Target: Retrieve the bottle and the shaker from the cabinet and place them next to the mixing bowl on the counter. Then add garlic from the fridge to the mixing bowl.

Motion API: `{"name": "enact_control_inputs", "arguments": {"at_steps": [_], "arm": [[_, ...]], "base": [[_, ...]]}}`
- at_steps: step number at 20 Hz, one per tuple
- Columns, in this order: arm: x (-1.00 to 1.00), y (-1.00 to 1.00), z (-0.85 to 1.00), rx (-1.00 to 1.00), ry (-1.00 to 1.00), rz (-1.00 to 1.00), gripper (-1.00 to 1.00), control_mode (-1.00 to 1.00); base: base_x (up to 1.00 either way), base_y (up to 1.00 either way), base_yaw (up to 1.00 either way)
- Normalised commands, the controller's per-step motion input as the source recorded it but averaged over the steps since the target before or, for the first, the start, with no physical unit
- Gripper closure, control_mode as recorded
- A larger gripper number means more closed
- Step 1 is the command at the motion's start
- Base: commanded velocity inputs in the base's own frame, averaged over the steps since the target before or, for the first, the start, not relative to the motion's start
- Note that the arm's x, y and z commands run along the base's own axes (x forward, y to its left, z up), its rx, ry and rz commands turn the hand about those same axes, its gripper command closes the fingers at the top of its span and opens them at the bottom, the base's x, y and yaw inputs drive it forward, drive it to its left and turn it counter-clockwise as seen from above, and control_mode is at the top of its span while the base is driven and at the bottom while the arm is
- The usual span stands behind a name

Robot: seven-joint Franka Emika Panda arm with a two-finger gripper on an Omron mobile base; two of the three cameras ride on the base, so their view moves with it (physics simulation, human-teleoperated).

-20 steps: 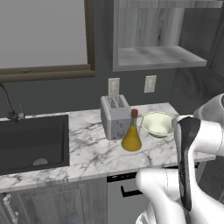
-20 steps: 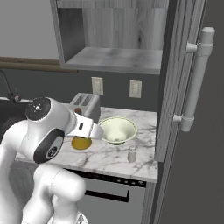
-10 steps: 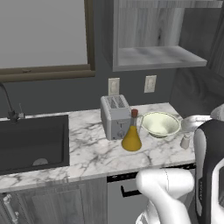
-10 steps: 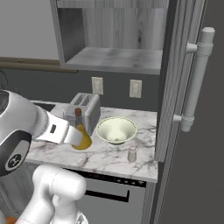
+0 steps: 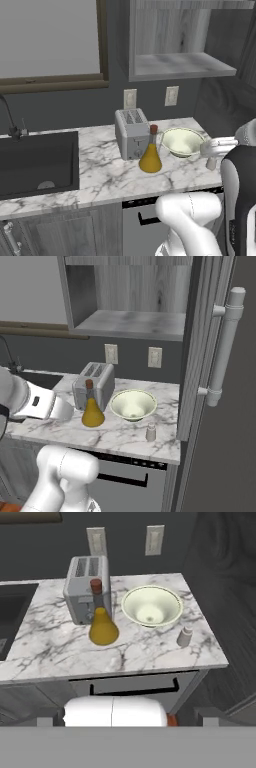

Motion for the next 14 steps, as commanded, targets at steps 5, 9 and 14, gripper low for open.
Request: {"name": "enact_control_inputs", "arguments": {"at_steps": [5, 9, 14], "arm": [[0.39, 0.0, 0.0, 0.0, 0.01, 0.08, -1.0, -1.0], [0.0, 0.01, 0.0, 0.0, 0.0, 0.0, -1.0, -1.0], [0.0, 0.0, 0.0, 0.0, 0.0, 0.0, -1.0, -1.0]], "base": [[0.0, 0.0, 0.0], [0.0, 0.0, 0.0], [0.0, 0.0, 0.0]]}}
